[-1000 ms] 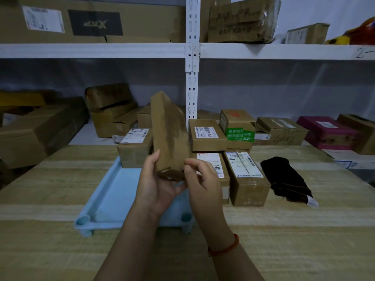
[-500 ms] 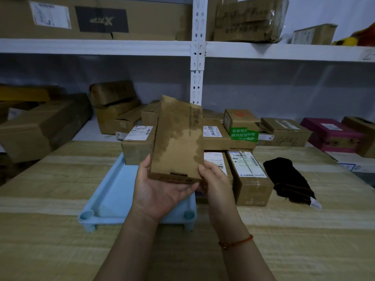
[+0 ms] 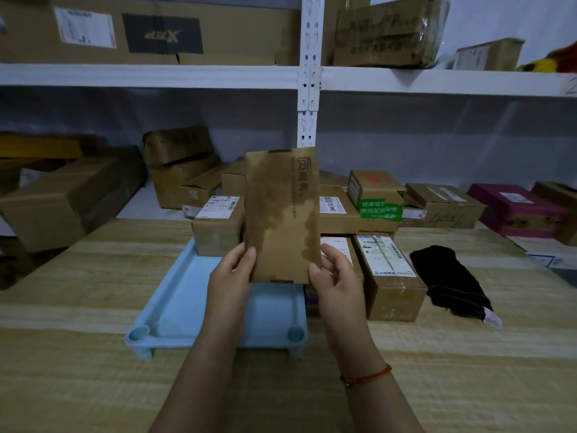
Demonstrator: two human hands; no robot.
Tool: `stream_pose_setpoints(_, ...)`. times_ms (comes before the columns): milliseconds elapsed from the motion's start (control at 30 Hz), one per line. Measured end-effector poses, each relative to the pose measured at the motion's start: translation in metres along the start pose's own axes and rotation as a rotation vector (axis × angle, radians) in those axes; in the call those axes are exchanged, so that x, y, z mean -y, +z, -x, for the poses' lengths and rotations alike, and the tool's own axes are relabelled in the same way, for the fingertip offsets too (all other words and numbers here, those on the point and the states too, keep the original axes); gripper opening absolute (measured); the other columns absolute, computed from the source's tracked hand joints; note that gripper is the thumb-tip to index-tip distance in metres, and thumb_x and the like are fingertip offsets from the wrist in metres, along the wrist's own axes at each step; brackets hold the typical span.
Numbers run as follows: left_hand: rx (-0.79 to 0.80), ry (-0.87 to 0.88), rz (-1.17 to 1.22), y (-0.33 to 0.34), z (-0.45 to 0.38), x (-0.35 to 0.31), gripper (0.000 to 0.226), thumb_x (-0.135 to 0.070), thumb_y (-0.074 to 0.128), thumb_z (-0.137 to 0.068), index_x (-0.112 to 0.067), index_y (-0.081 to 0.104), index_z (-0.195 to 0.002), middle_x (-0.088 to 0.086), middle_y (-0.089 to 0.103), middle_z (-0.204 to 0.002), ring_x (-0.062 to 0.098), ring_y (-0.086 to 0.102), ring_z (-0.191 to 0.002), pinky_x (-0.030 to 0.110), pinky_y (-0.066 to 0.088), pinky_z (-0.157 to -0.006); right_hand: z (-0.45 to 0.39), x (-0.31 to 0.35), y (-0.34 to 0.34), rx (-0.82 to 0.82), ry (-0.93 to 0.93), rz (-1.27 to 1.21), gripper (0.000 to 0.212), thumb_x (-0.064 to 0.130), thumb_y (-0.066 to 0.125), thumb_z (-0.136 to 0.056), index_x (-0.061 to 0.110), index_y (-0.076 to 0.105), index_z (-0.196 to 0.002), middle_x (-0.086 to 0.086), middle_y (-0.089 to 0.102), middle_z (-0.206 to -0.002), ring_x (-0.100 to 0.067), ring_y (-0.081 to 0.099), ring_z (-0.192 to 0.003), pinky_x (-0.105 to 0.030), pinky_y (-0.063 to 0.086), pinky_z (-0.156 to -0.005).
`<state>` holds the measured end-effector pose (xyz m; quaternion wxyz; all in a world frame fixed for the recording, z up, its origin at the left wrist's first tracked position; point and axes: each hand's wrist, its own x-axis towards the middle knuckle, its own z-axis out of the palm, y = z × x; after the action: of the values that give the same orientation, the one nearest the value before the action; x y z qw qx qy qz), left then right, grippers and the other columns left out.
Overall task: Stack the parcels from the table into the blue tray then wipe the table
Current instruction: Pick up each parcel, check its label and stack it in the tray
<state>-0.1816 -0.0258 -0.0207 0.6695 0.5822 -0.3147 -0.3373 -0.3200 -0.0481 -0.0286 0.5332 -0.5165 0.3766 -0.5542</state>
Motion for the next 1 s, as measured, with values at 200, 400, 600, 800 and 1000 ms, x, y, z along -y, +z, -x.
stream_pose_setpoints(200, 0.101, 0.051, -0.145, 0.004, 0.005, 0.004, 0.058, -0.053, 0.066, -0.080, -0.027, 0.054, -0.130, -0.008, 0.064, -0.120, 0.012, 0.059, -0.110, 0.034, 0.048, -0.093, 0.001, 0.000, 0.005, -0.001, -0.052, 0.063, 0.042, 0.009, 0.065, -0.091, 0.026, 0.051, -0.127, 0.009, 0.069, -0.113, -0.004, 0.067, -0.105, -0.035, 0.055, -0.095)
stream_pose_setpoints(400, 0.239, -0.048, -0.093, 0.010, 0.005, 0.002, 0.089, -0.071, 0.068, -0.056, -0.024, 0.053, -0.130, -0.006, 0.067, -0.119, 0.012, 0.064, -0.107, 0.023, 0.048, -0.078, 0.005, 0.004, 0.013, 0.006, -0.190, 0.289, 0.048, 0.025, 0.076, -0.080, 0.025, 0.059, -0.125, 0.010, 0.066, -0.111, -0.003, 0.065, -0.097, -0.029, 0.059, -0.082)
stream_pose_setpoints(600, 0.256, -0.008, -0.054, 0.011, 0.002, -0.003, 0.071, -0.053, 0.070, -0.071, -0.021, 0.052, -0.132, -0.007, 0.067, -0.118, 0.002, 0.062, -0.100, 0.015, 0.044, -0.071, 0.005, -0.002, 0.010, 0.034, -0.207, 0.425, 0.048, 0.014, 0.076, -0.080, 0.035, 0.052, -0.116, 0.015, 0.056, -0.108, -0.001, 0.059, -0.096, -0.018, 0.055, -0.077)
stream_pose_setpoints(800, 0.200, 0.096, -0.153, 0.012, -0.011, -0.005, 0.076, -0.029, 0.080, -0.073, -0.023, 0.038, -0.136, -0.010, 0.058, -0.119, 0.002, 0.057, -0.104, 0.011, 0.045, -0.069, -0.001, -0.008, 0.008, 0.049, -0.141, 0.495, 0.043, 0.013, 0.075, -0.079, 0.035, 0.050, -0.106, 0.011, 0.059, -0.104, -0.003, 0.060, -0.093, -0.026, 0.056, -0.077)
stream_pose_setpoints(1000, 0.088, 0.210, -0.486, 0.011, -0.016, 0.005, 0.124, -0.055, 0.085, -0.045, -0.028, 0.018, -0.146, 0.003, 0.033, -0.149, 0.024, 0.039, -0.135, 0.049, 0.044, -0.105, 0.000, -0.012, 0.010, 0.054, -0.118, 0.454, 0.038, 0.024, 0.068, -0.084, 0.035, 0.052, -0.116, 0.010, 0.061, -0.111, -0.011, 0.059, -0.107, -0.039, 0.054, -0.089)
